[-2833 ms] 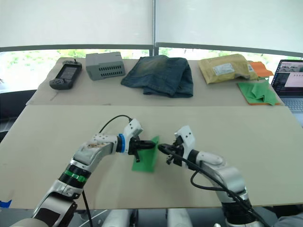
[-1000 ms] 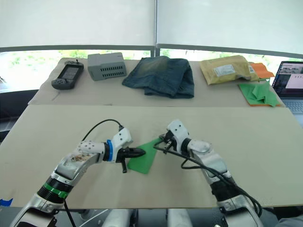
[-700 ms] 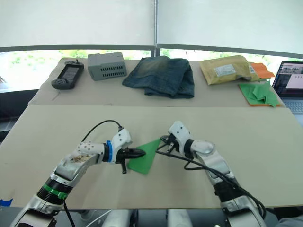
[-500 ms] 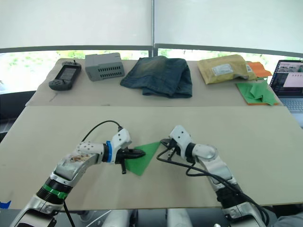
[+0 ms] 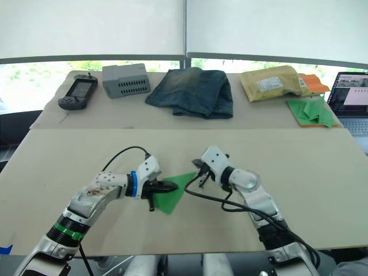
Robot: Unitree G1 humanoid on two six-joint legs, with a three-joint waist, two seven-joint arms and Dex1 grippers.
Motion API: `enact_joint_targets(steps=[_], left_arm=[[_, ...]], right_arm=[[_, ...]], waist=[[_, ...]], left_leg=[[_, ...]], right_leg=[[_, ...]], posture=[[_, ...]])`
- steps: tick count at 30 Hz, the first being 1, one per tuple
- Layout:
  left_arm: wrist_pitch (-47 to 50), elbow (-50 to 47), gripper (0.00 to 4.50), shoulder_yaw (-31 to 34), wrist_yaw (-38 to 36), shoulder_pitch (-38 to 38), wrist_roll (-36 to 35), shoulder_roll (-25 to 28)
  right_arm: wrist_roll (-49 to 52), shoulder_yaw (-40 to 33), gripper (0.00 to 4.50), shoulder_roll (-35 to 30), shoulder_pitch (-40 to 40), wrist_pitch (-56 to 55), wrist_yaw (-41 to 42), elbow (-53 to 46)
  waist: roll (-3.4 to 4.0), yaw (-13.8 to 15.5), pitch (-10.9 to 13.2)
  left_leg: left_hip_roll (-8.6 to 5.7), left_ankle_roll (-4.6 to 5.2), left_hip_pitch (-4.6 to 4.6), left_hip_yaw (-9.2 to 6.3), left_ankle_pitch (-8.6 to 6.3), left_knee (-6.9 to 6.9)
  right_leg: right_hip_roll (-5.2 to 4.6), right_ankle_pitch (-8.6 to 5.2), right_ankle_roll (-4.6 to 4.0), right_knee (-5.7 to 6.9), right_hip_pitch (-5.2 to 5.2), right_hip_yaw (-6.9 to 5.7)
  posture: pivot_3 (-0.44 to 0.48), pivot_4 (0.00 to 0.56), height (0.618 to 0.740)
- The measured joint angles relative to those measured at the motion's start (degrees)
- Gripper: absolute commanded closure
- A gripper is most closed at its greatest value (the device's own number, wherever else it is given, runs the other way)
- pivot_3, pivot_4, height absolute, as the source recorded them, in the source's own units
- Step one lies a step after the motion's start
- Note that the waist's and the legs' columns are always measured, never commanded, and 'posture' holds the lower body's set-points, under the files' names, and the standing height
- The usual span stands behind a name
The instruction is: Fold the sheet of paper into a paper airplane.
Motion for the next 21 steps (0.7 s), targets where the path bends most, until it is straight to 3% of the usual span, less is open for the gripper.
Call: enact_joint_targets(steps=[11, 21], left_arm=[[1.28, 0.90, 4.47, 0.20, -0.71, -1.12, -0.37, 0.03], [2.90, 0.46, 4.47, 0.44, -1.21, -1.02, -1.33, 0.26]], right_arm=[[-0.01, 3.67, 4.50, 0.38, 4.82, 1.29, 3.24, -1.27], [1.53, 7.04, 4.50, 0.20, 8.25, 6.35, 7.00, -8.31]], waist=[[0.00, -0.23, 0.00], [0.00, -0.23, 0.00]], left_leg=[[0.01, 0.00, 0.05, 0.01, 0.00, 0.01], [0.04, 0.00, 0.07, -0.05, 0.00, 0.00]], right_leg=[[0.03, -0.02, 0.03, 0.00, 0.02, 0.00], [0.03, -0.03, 0.04, 0.01, 0.02, -0.01]], posture=[[0.000, 0.150, 0.728], [0.000, 0.150, 0.728]])
